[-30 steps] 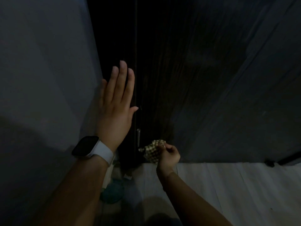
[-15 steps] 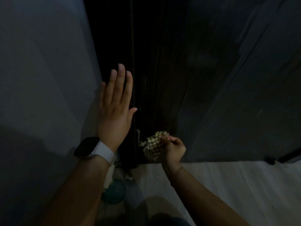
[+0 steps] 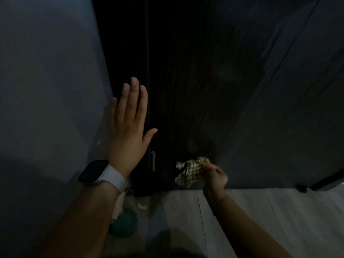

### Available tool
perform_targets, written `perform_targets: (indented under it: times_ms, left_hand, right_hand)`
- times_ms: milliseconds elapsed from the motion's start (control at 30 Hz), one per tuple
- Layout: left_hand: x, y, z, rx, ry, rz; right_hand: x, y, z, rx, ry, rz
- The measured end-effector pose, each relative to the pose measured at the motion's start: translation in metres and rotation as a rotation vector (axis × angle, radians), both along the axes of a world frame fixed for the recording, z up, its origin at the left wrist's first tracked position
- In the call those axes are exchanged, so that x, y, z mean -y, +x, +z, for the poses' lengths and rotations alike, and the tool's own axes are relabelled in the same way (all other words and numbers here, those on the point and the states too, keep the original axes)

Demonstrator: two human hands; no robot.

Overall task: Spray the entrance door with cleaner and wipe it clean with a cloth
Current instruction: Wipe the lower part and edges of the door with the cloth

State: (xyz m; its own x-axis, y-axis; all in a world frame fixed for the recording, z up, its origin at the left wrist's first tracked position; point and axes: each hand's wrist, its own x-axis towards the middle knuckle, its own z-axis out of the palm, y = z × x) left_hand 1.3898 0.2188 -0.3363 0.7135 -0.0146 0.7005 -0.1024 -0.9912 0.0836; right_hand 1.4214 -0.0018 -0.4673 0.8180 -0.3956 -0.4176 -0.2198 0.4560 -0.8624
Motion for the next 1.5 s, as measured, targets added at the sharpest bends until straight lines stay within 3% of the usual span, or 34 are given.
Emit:
perform_targets:
  times_ms: [67, 167, 300, 467, 667, 833, 933, 1033, 1100, 1200, 1400, 1500]
  left_hand:
    - [-0.001, -0.003, 0.001, 0.013, -0.025, -0.038]
    - [-0.002, -0.004, 0.002, -0.001, -0.064, -0.077]
    - [0.000, -0.005, 0.002, 0.002, -0.047, -0.048]
    - [-0.007, -0.007, 0.002, 0.029, 0.037, 0.023]
    - [-0.006, -0.005, 0.004, 0.027, 0.069, 0.043]
    - [-0.011, -0.003, 0.003, 0.039, 0.068, 0.024]
    - [-0.011, -0.003, 0.002, 0.038, 0.057, 0.022]
    - [-0.011, -0.004, 0.003, 0.028, 0.052, 0.017]
    - [-0.011, -0.003, 0.003, 0.028, 0.058, 0.019]
    - [-0.011, -0.003, 0.002, 0.031, 0.054, 0.023]
    - [-0.012, -0.004, 0.003, 0.042, 0.040, -0.010]
    - [-0.011, -0.005, 0.004, 0.030, 0.040, 0.001]
  right_hand:
    - [0.002, 0.000, -0.003, -0.051, 0.025, -0.045]
    - [-0.014, 0.005, 0.026, 0.040, -0.043, -0.042]
    - [-0.042, 0.007, 0.055, 0.149, 0.116, -0.063]
    - [-0.080, 0.002, 0.038, 0.177, 0.040, -0.127]
    - [-0.101, -0.010, 0.004, 0.063, 0.074, -0.042]
    - [-0.104, -0.009, 0.053, 0.204, 0.112, 0.021]
    - [-0.114, -0.007, 0.090, 0.248, 0.286, 0.055]
    - [-0.120, -0.008, 0.091, 0.255, 0.335, 0.018]
    - [-0.120, -0.012, 0.073, 0.228, 0.251, -0.007]
    - [-0.115, -0.018, 0.047, 0.272, -0.177, -0.022]
    - [-0.114, -0.007, 0.085, 0.909, -0.877, 0.059]
    - [-0.115, -0.001, 0.074, 0.996, -1.054, 0.049]
